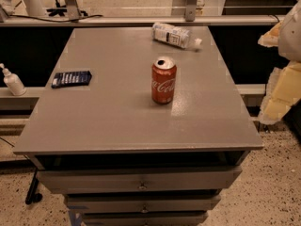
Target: Pick blue plastic bottle
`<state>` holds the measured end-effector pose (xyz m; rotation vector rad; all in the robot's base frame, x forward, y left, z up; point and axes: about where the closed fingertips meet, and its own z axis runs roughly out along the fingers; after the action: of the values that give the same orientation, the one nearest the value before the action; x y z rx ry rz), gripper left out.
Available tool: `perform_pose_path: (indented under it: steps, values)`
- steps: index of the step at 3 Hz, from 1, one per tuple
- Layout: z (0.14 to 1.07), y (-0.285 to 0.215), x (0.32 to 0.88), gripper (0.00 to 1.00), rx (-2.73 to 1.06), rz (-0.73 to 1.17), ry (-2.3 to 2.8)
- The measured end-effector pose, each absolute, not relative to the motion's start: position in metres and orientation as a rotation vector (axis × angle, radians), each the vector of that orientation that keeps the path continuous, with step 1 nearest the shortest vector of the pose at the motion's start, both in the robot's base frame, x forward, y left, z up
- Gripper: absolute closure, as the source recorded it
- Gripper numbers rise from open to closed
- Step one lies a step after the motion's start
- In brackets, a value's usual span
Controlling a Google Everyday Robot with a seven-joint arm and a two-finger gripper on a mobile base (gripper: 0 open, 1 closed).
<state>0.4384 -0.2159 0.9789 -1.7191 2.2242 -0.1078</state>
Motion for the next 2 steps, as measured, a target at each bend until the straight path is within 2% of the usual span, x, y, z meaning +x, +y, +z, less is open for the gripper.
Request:
perform_pose_path:
  steps: [2]
  values:
    - [0.9758, -0.2082, 0.4428, 0.0, -1.719, -0.108, 2.175]
